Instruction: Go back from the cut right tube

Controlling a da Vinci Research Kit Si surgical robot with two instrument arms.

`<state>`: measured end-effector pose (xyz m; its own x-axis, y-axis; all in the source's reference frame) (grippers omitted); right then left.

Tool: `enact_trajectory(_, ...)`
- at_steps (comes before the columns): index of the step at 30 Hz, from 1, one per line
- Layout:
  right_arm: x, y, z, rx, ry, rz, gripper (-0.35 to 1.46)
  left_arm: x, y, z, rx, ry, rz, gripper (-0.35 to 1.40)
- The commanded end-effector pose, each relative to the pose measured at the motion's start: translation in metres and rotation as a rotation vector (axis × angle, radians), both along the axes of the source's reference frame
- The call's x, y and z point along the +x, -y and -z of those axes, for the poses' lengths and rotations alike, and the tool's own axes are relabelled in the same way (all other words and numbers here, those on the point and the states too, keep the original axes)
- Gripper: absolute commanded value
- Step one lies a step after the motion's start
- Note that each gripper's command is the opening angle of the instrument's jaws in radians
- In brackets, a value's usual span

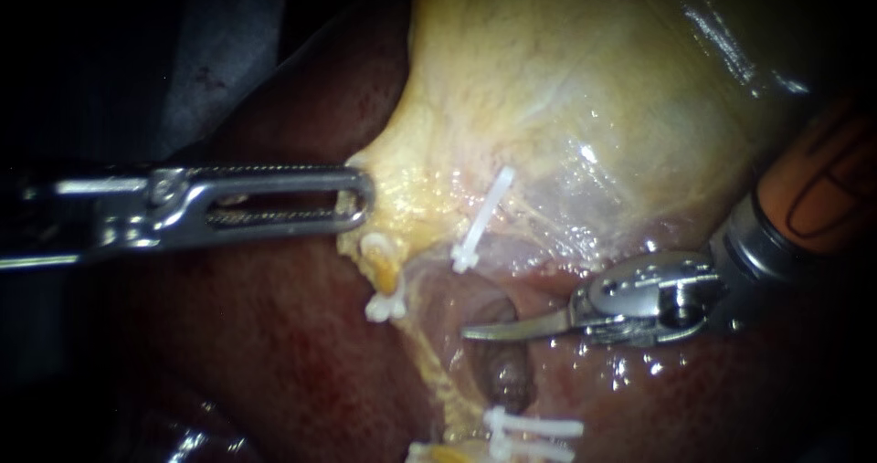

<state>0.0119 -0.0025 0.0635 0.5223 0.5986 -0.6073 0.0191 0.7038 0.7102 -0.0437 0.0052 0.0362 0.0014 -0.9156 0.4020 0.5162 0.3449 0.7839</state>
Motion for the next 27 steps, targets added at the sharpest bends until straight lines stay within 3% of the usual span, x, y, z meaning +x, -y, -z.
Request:
enact_trajectory(1, 0.0, 0.0, 0.0, 0.0, 0.0, 0.0, -0.35, 0.0, 0.0, 0.0, 0.0, 0.0, 0.0, -0.35)
enact_trajectory(15, -0.0001, 0.0001, 0.0001, 0.003, -0.007, 0.006, -0.35, 0.0, 0.0, 0.0, 0.0, 0.0, 0.0, -0.35)
enact_trajectory(16, -0.0001, 0.0001, 0.0001, 0.004, -0.013, 0.003, -0.28, 0.0, 0.0, 0.0, 0.0, 0.0, 0.0, -0.35)
enact_trajectory(19, -0.0002, 0.0001, 0.0002, 0.004, -0.018, 0.001, 0.14, 0.0, 0.0, 0.0, 0.0, 0.0, 0.0, -0.35)
enact_trajectory(22, -0.0002, 0.0001, 0.0002, 0.005, -0.023, -0.003, 0.39, 0.0, 0.0, 0.0, 0.0, 0.0, 0.0, -0.35)
enact_trajectory(27, -0.0002, 0.0001, 0.0002, 0.005, -0.028, -0.006, 0.63, 0.0, 0.0, 0.0, 0.0, 0.0, 0.0, -0.35)
